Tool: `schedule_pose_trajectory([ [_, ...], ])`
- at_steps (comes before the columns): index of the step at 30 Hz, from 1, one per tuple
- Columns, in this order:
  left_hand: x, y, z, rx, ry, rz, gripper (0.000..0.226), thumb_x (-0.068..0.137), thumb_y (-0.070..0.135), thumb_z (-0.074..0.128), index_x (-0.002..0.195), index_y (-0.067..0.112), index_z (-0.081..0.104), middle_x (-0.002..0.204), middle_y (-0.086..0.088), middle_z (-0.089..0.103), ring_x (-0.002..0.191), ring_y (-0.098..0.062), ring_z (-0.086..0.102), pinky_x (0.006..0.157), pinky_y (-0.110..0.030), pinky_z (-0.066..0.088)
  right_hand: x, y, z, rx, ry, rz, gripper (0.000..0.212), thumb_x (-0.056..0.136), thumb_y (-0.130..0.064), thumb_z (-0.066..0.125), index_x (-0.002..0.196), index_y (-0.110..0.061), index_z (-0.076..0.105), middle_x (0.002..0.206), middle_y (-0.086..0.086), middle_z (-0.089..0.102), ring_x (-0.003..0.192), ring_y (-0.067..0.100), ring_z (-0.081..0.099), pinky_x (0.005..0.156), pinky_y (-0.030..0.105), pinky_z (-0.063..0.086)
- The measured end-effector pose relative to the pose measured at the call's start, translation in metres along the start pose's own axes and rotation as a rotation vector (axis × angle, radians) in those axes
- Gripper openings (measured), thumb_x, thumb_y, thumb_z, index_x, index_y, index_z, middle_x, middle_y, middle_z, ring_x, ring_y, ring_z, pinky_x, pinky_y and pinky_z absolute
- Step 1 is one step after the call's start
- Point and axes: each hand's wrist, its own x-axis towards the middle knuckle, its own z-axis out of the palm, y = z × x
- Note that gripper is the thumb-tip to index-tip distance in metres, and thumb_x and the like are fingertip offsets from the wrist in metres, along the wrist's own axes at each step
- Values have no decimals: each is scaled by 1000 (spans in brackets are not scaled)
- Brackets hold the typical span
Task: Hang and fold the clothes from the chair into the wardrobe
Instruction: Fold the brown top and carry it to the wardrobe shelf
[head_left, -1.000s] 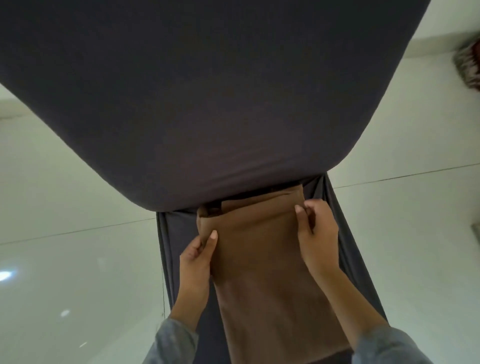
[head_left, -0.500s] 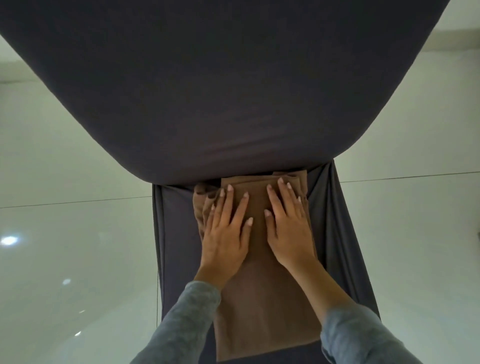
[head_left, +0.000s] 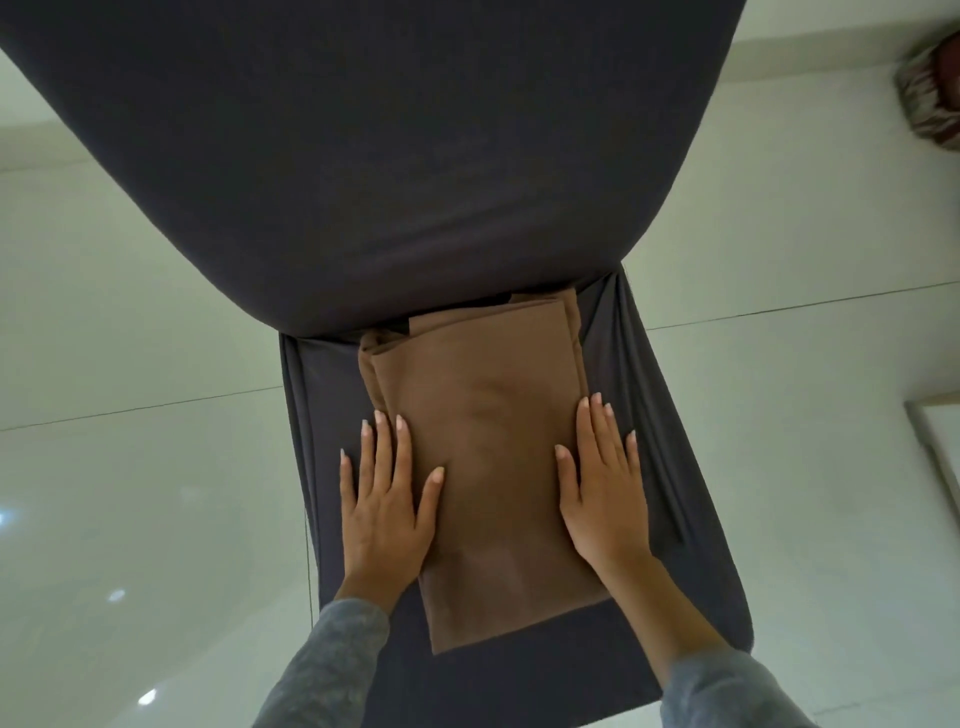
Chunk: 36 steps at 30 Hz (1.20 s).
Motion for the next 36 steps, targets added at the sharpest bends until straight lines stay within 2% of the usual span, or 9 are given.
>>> schedule_pose_trajectory([
  [4,-22,-4,-2,-30,-30,61,72,93,63,7,150,19,4,158,-2,0,146,-17,-6,118,-38,-8,-27,-1,-3,102,9,43,63,93,-48,9,148,-19,3,158,-4,7,142,3,-4,116,25,-8],
  [7,-47,-5,-2,-84,-54,97,77,90,68,12,150,20,2,158,-2,-4,146,-16,-10,117,-34,-13,-55,-5,-9,281,23,123,55,101,-33,31,150,-20,12,157,-6,17,143,4,6,117,25,0],
  [14,-86,-15,-1,-80,-84,184,77,92,66,16,150,16,11,157,-5,7,145,-16,1,117,-33,-4,-107,-5,-14,486,209,362,39,93,-19,54,131,-13,45,127,2,49,119,22,49,100,33,43],
  [18,-87,-12,-16,-136,-59,266,75,92,58,29,150,12,15,158,-5,9,146,-17,3,118,-38,6,-108,-8,-22,565,272,527,40,87,-19,65,123,-9,50,118,6,48,104,21,49,93,32,42],
  [24,-85,27,-19,-105,-140,616,77,85,46,51,148,10,24,156,-2,19,146,-17,11,116,-42,18,-101,-10,-35,929,91,830,27,84,-22,68,102,-3,61,89,8,64,80,20,58,73,31,46],
  [30,-84,72,-27,-186,-201,344,93,83,53,59,149,25,-1,152,13,-8,142,-11,-16,115,-34,-6,-98,-39,-80,1160,-61,696,10,85,-18,65,90,-10,63,78,0,63,65,8,55,60,20,42],
  [32,-82,81,-43,-312,-163,286,81,89,44,56,149,30,4,154,13,-1,144,-13,-8,118,-36,5,-96,-55,-102,1192,-92,603,11,86,-18,63,92,-9,64,76,-3,62,64,6,54,55,15,42],
  [34,-77,85,-68,-530,-127,217,61,94,23,52,147,31,23,153,5,28,142,-17,24,113,-36,30,-94,-74,-127,1194,-118,510,17,87,-19,62,99,-7,62,79,-3,62,65,5,54,51,9,42],
  [36,-70,88,-105,-697,-147,143,47,94,12,50,139,25,42,123,0,61,106,-13,59,85,-22,50,-94,-91,-156,1183,-124,416,23,88,-23,62,105,-9,57,87,-3,61,72,5,56,58,12,44],
])
